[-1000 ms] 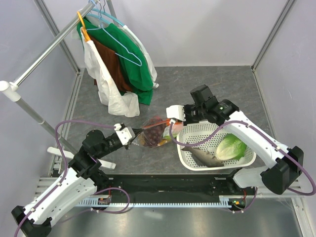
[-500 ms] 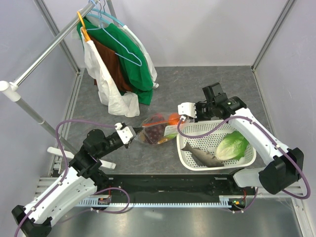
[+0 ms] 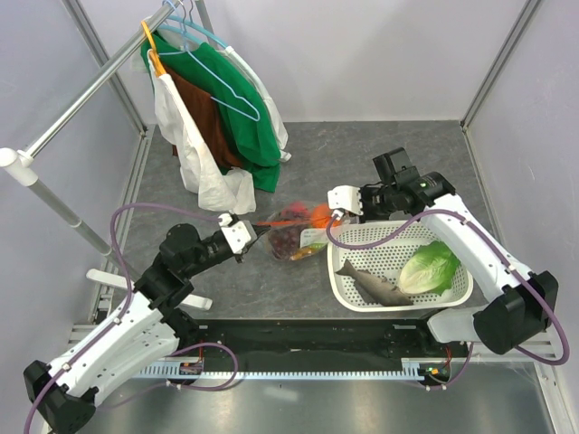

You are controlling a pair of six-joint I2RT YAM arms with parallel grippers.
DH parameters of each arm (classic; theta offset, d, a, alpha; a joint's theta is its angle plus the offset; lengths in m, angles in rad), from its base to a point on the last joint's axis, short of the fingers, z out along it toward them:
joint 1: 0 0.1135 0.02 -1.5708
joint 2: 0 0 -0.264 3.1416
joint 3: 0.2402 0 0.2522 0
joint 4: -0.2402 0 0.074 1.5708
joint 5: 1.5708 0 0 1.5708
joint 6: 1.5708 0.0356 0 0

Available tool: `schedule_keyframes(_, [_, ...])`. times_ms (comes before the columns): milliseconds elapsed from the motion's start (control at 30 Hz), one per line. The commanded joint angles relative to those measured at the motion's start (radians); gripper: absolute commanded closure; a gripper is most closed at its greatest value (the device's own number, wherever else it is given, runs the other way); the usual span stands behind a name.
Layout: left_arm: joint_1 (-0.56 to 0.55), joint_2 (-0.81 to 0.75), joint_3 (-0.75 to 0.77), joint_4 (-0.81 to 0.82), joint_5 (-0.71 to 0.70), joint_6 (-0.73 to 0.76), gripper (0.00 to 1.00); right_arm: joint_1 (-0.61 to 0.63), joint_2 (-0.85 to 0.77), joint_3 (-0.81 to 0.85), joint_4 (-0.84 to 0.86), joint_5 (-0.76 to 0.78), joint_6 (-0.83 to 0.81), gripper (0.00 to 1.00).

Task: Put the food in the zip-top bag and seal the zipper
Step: Zip the zipper food storage bag at the center of the board.

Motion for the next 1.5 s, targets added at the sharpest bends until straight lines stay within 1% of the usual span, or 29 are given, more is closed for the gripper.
schedule_keyframes(0, [0.003,0.049,0.061,0.048,0.07,-0.007,0.96,0.035,-0.019,0.037,-0.024,-0.045,0.027,1.0])
schedule_keyframes(33, [0.003,0.055,0.084,0.015,0.098,0.021,0.88,0.042,-0.022,0.035,-0.02,-0.043,0.029,1.0])
schedule_keyframes(67, [0.003,0.059,0.098,-0.011,0.183,0.042,0.59,0.046,-0.023,0.035,-0.021,-0.042,0.04,1.0])
schedule_keyframes(100, [0.002,0.064,0.11,-0.037,0.219,0.059,0.46,0.048,-0.023,0.04,-0.02,-0.051,0.044,1.0])
schedule_keyframes(133, [0.0,0.088,0.138,-0.048,0.234,0.058,0.32,0.051,-0.026,0.043,-0.017,-0.057,0.05,1.0])
schedule_keyframes(167, [-0.001,0.108,0.158,-0.068,0.228,0.044,0.26,0.055,-0.028,0.046,-0.014,-0.061,0.073,1.0])
schedule_keyframes(200, [-0.001,0.136,0.181,-0.082,0.219,0.033,0.26,0.058,-0.028,0.054,-0.009,-0.071,0.084,1.0])
schedule_keyframes(233, [-0.001,0.173,0.237,-0.108,0.216,0.023,0.26,0.063,-0.028,0.06,-0.001,-0.074,0.098,1.0])
schedule_keyframes(300, [-0.001,0.271,0.296,-0.171,0.205,0.003,0.29,0.071,-0.026,0.067,0.011,-0.077,0.142,1.0])
schedule_keyframes(333, [-0.001,0.3,0.352,-0.195,0.219,-0.014,0.3,0.072,-0.025,0.067,0.026,-0.077,0.159,1.0])
schedule_keyframes(367, [-0.003,0.353,0.38,-0.221,0.266,-0.019,0.33,0.071,-0.025,0.069,0.034,-0.077,0.176,1.0])
schedule_keyframes(433, [-0.011,0.391,0.44,-0.28,0.274,-0.074,0.33,0.074,-0.025,0.069,0.058,-0.084,0.225,1.0])
schedule_keyframes(500, [-0.02,0.435,0.462,-0.323,0.27,-0.093,0.34,0.074,-0.029,0.066,0.078,-0.095,0.274,1.0])
schedule_keyframes(633, [-0.024,0.449,0.451,-0.351,0.248,-0.12,0.33,0.072,-0.069,0.018,0.187,-0.104,0.348,1.0])
schedule_keyframes(733, [-0.047,0.437,0.422,-0.367,0.233,-0.175,0.34,0.072,-0.063,0.009,0.209,-0.1,0.391,1.0])
schedule_keyframes(800, [-0.079,0.419,0.378,-0.371,0.182,-0.194,0.36,0.074,-0.043,0.021,0.212,-0.098,0.417,1.0])
schedule_keyframes(833, [-0.118,0.414,0.367,-0.377,0.129,-0.197,0.36,0.072,-0.037,0.024,0.215,-0.107,0.429,1.0])
schedule_keyframes(900, [-0.135,0.417,0.348,-0.374,0.078,-0.22,0.36,0.072,-0.037,0.017,0.227,-0.14,0.428,1.0])
schedule_keyframes(933, [-0.133,0.428,0.347,-0.365,0.029,-0.231,0.36,0.072,-0.043,0.008,0.256,-0.15,0.422,1.0])
schedule_keyframes(1000, [-0.129,0.446,0.356,-0.357,-0.022,-0.249,0.36,0.072,-0.068,-0.029,0.316,-0.166,0.426,1.0])
schedule_keyframes(1133, [-0.095,0.501,0.391,-0.349,-0.094,-0.271,0.36,0.072,-0.074,-0.045,0.339,-0.187,0.419,1.0])
schedule_keyframes(1333, [-0.092,0.538,0.402,-0.335,-0.118,-0.264,0.36,0.072,-0.072,-0.048,0.356,-0.2,0.394,1.0])
schedule_keyframes(1400, [-0.084,0.558,0.408,-0.358,-0.088,-0.264,0.36,0.072,-0.069,-0.046,0.371,-0.2,0.403,1.0])
schedule_keyframes(1467, [-0.077,0.572,0.414,-0.366,-0.033,-0.292,0.44,0.072,-0.066,-0.045,0.385,-0.207,0.403,1.0])
